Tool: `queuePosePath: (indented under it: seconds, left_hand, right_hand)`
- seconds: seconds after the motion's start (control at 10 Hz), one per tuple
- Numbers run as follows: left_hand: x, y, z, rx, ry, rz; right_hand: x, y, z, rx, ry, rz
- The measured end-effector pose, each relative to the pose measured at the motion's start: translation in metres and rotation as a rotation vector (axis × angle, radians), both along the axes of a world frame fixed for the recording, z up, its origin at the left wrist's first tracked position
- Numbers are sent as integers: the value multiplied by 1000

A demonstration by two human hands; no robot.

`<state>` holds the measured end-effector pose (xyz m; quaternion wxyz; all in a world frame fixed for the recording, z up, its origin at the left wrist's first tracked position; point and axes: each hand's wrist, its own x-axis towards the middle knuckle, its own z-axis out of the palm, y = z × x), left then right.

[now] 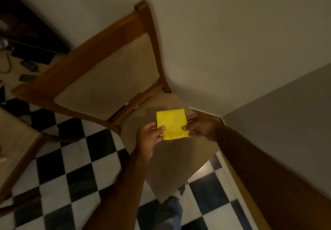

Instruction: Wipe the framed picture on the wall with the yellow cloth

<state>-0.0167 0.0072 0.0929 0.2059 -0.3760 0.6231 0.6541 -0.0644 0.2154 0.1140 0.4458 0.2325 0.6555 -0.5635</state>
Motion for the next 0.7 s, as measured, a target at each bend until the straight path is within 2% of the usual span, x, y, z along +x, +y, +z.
queuePosePath:
  seconds: [0.2, 0.3, 0.4, 0.5, 0.6, 0.7]
  left_hand:
    - [18, -22, -117, -164, -147, -101]
    - [24, -27, -146, -230, -171, -148]
    - [33, -30, -178, -459, -141, -372]
    - [34, -27, -179, -644, -99, -546]
    - [28, -22, -164, -965, -11, -707]
    - [30, -21, -149, -1123, 220, -879]
  right_hand:
    - [32, -34, -115, 101, -47, -124]
    - [43, -42, -147, 149, -25, -138]
    - [52, -49, -185, 249, 50, -42]
    - [53, -51, -197, 342, 162, 130]
    - [54, -57, -193, 557, 406, 447]
    - [58, -55, -181, 738, 549, 522]
